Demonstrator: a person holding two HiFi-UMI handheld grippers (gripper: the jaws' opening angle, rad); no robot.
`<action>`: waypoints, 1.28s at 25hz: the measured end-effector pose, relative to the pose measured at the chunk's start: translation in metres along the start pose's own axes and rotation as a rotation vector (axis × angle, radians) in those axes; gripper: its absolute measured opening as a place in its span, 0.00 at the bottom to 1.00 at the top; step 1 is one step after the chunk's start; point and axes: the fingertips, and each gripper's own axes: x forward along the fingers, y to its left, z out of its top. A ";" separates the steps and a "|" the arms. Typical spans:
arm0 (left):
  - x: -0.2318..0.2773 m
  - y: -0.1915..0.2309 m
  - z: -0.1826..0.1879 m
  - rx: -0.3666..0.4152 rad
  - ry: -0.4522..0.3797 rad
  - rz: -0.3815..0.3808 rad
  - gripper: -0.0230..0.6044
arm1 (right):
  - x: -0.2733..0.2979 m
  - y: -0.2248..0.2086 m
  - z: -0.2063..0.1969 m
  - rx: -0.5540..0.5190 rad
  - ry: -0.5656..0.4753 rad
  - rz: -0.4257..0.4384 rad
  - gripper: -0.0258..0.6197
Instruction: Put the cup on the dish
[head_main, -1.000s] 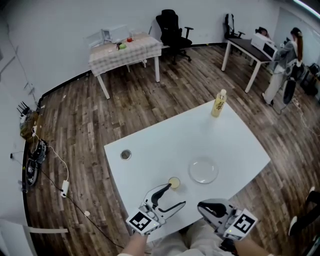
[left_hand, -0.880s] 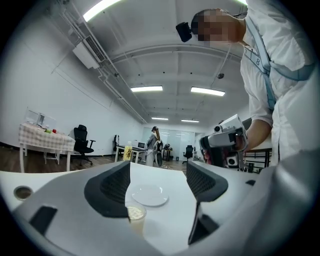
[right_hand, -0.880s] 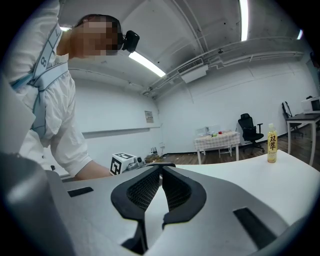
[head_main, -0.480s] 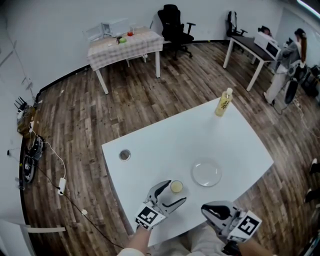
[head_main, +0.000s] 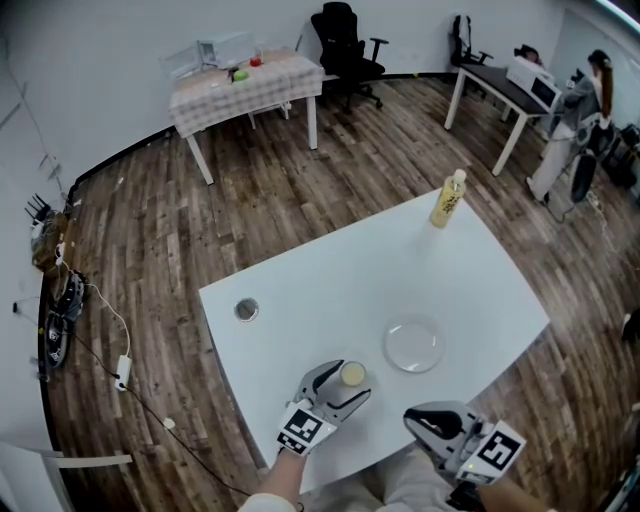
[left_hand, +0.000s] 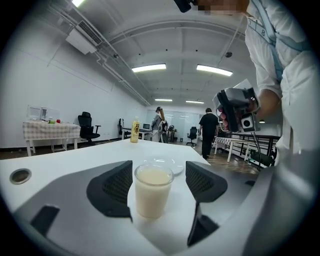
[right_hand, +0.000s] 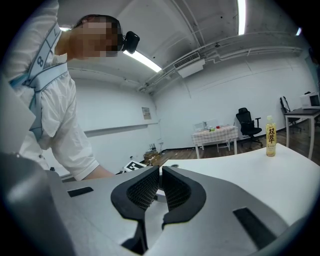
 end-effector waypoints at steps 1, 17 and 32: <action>0.001 0.000 -0.002 0.011 0.012 0.001 0.56 | 0.000 0.000 0.000 0.002 0.001 -0.002 0.09; 0.005 0.006 -0.015 0.035 0.074 0.036 0.45 | -0.007 -0.007 -0.004 0.025 -0.001 -0.023 0.09; 0.010 -0.009 -0.009 0.045 0.082 -0.019 0.43 | -0.013 -0.018 -0.008 0.035 0.010 -0.056 0.09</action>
